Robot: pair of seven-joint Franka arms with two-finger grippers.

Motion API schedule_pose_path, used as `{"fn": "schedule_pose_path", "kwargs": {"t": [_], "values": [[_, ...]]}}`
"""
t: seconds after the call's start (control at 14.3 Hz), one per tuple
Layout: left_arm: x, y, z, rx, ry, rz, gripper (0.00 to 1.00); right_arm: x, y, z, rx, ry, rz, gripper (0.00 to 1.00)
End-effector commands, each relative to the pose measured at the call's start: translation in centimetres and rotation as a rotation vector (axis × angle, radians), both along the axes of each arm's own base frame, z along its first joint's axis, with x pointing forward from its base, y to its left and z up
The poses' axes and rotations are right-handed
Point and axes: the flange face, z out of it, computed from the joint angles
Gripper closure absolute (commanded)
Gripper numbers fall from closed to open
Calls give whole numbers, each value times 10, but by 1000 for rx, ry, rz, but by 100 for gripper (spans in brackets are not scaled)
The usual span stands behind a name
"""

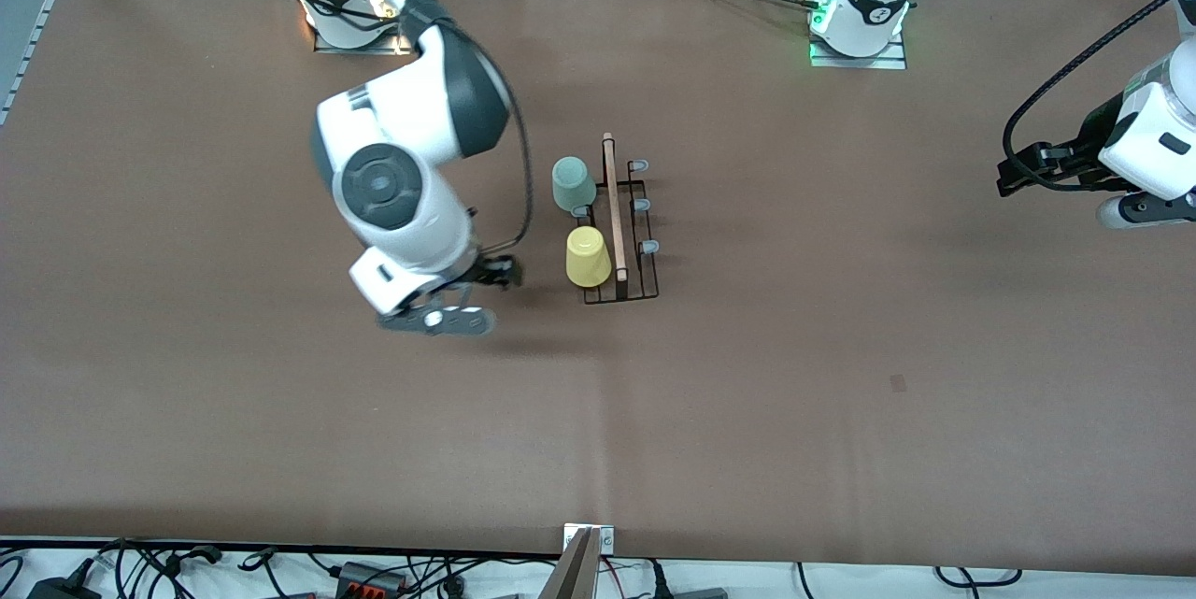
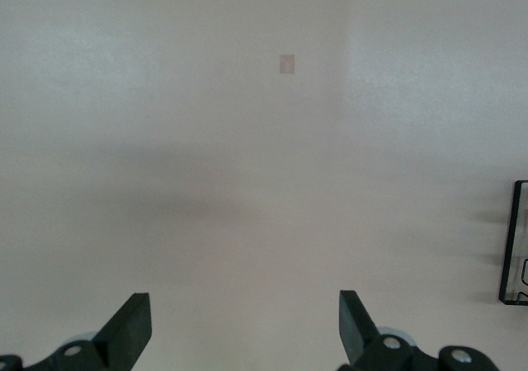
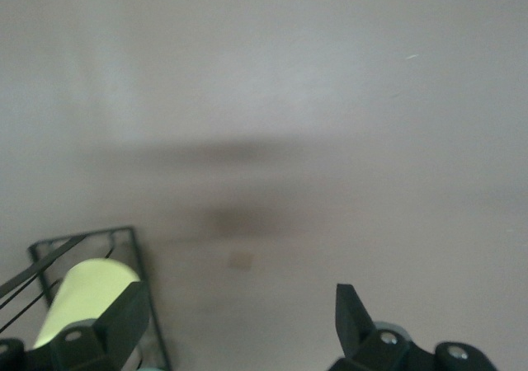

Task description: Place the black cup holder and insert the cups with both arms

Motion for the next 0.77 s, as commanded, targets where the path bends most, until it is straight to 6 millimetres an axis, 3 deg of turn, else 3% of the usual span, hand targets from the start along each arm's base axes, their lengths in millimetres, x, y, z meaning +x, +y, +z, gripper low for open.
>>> {"fn": "schedule_pose_path", "kwargs": {"t": [0.0,0.14,0.21,0.49,0.7], "values": [[-6,2,3,-30,-7,-13,0,6,-27,32,-5,-41,-28,0],[-6,2,3,-30,-7,-13,0,12,-43,36,-10,-50,-41,0],[-6,2,3,-30,-6,-13,0,19,-60,41,-20,-63,-63,0],[-6,2,3,-30,-6,-13,0,36,-148,84,3,-103,-83,0],[-6,2,3,-30,-6,-13,0,27,-221,105,65,-86,-83,0]]}}
